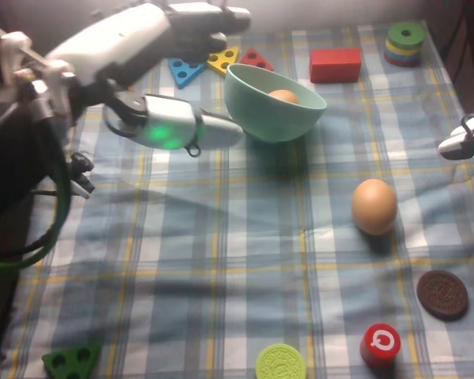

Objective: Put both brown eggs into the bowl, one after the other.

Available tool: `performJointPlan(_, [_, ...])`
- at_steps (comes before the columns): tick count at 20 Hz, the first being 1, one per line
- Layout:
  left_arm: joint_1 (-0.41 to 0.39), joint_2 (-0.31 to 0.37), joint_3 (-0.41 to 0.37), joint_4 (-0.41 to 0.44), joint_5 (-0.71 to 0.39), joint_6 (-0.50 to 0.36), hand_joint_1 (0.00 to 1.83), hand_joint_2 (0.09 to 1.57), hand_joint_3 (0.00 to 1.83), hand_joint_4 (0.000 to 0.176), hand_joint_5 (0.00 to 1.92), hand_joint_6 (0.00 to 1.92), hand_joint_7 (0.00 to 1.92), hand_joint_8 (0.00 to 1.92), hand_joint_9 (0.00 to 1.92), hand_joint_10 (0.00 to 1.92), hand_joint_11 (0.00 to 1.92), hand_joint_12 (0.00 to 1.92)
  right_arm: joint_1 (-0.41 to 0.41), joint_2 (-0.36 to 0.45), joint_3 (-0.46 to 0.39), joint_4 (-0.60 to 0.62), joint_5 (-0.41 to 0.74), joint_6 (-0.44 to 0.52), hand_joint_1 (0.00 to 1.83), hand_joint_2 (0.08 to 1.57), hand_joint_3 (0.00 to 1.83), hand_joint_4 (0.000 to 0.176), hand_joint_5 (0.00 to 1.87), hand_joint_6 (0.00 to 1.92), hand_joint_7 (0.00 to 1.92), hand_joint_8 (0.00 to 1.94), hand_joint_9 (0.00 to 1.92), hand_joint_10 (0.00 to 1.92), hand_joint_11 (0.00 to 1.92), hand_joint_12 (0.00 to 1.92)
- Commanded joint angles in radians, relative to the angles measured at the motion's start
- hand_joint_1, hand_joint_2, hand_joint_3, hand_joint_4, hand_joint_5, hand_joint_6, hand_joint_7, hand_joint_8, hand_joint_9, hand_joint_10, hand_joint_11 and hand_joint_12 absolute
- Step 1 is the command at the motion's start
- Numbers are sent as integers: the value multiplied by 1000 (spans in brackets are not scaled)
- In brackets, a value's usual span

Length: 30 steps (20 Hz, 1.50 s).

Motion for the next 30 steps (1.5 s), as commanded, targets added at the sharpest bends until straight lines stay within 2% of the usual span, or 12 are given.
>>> performJointPlan(1, [4,20,-8,26,-172,-47,875,902,4,119,419,2,530,0,502,1,0,1132,9,1,2,29,120,6,633,1367,0,0,701,1,745,1,726,3,472,605])
performJointPlan(5, [109,106,-72,75,-329,-261,969,874,0,49,549,9,628,18,628,54,0,1389,20,-10,6,17,118,7,776,1319,0,0,672,3,742,1,723,1,478,600])
performJointPlan(11, [335,183,-90,114,-605,-737,891,893,1,19,558,5,666,12,660,65,127,1319,131,-47,29,-102,33,23,910,1115,0,0,614,0,690,0,697,0,470,583])
performJointPlan(13, [405,209,-108,113,-680,-804,905,835,0,32,583,3,654,2,620,36,108,1195,183,-73,53,-164,-20,53,957,1047,0,3,581,0,638,0,657,0,433,602])
performJointPlan(14, [445,228,-129,104,-718,-809,902,846,2,33,572,0,628,0,591,22,89,1179,210,-92,70,-200,-52,71,943,1033,0,35,578,0,681,0,713,3,443,741])
performJointPlan(16, [505,254,-158,84,-783,-810,867,872,1,38,547,0,619,3,598,22,78,1169,263,-132,100,-260,-103,96,921,1030,0,42,565,4,627,0,705,2,434,900])
performJointPlan(20, [543,260,-163,69,-823,-829,889,862,0,29,567,1,644,6,642,44,158,1135,317,-180,139,-361,-166,154,1053,992,0,13,558,0,629,2,885,64,578,1163])
performJointPlan(21, [543,260,-162,69,-823,-830,898,859,0,26,570,1,651,6,649,52,197,1198,322,-188,145,-381,-178,167,1183,922,5,0,578,0,754,26,726,877,647,1501])
performJointPlan(23, [543,259,-160,66,-823,-834,912,871,2,14,578,1,664,8,657,64,210,1263,331,-205,157,-418,-203,183,1202,909,1,3,563,4,674,33,740,309,596,1068])
performJointPlan(26, [549,259,-159,57,-823,-837,902,881,3,10,587,3,660,4,668,87,201,1355,352,-213,164,-472,-243,200,1063,1006,5,49,506,0,568,0,730,14,601,901])
performJointPlan(29, [551,256,-158,56,-825,-841,945,855,0,0,588,1,658,2,672,111,208,1384,352,-216,164,-474,-250,200,1008,1012,1,41,507,0,600,2,765,8,563,1007])
performJointPlan(30, [551,255,-158,55,-829,-841,933,864,0,0,586,0,662,1,635,195,202,1398,352,-222,165,-474,-251,200,1061,996,0,0,562,4,686,11,840,26,598,1077])
